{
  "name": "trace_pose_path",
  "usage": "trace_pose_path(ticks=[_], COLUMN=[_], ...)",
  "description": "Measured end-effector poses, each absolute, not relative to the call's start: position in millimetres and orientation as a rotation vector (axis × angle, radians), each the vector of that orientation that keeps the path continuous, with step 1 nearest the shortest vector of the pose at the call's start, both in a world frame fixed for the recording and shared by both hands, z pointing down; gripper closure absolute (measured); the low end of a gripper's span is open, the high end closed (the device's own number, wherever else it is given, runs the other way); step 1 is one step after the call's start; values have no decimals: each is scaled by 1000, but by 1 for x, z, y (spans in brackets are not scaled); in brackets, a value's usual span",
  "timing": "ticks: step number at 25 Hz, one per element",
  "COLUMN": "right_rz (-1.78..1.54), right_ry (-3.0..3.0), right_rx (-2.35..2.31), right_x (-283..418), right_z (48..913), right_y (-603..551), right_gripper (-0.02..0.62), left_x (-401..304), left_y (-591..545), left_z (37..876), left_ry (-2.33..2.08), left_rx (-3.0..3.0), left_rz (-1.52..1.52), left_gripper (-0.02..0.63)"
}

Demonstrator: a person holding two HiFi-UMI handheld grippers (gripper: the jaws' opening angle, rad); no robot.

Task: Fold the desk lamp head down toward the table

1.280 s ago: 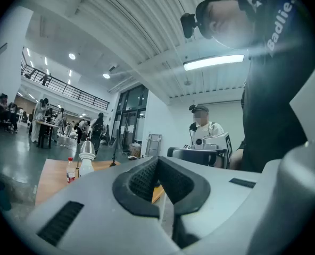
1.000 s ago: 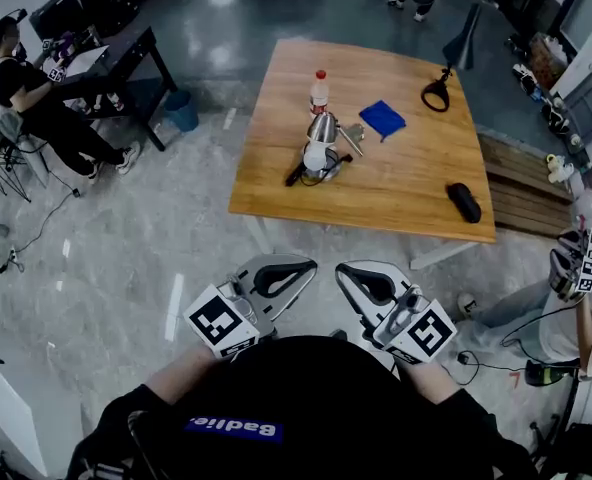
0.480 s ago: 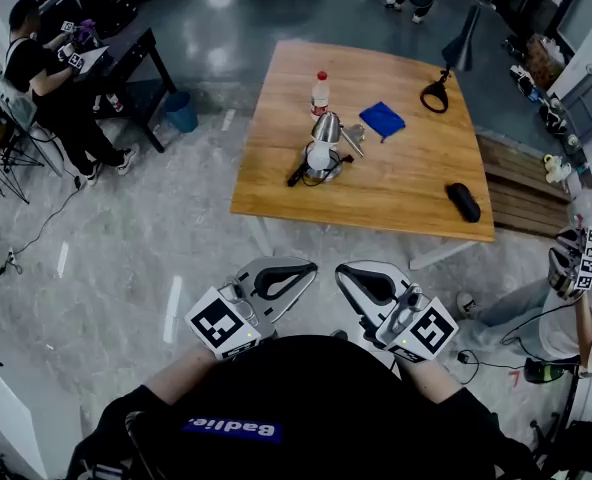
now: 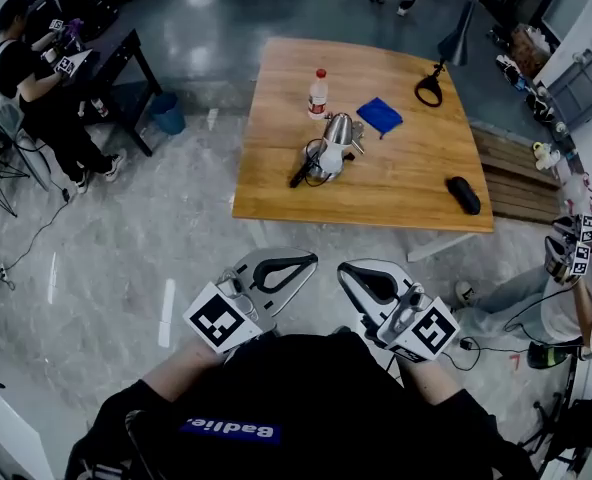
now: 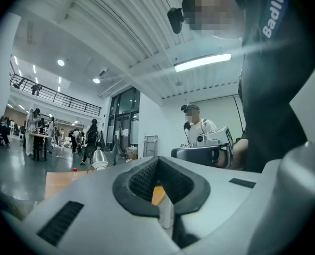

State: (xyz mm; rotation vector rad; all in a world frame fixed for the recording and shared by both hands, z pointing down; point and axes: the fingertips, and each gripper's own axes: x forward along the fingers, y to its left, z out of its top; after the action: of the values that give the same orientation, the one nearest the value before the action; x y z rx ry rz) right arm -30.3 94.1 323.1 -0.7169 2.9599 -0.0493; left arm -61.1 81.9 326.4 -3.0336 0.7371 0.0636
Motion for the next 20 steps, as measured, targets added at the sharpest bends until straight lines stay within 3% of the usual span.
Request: trace_pose_path(ticks=[20], right_rz=[-190], right_ry=[2971], right_rx=[-492], right_x=[28], right_z=[347], right_y=[-61], right_gripper=[591], left_x=[-40], left_y=[-93], left_z=[321], left_ry=[1018], left_rx=[-2848], left_rz=[-51], left_gripper=[598])
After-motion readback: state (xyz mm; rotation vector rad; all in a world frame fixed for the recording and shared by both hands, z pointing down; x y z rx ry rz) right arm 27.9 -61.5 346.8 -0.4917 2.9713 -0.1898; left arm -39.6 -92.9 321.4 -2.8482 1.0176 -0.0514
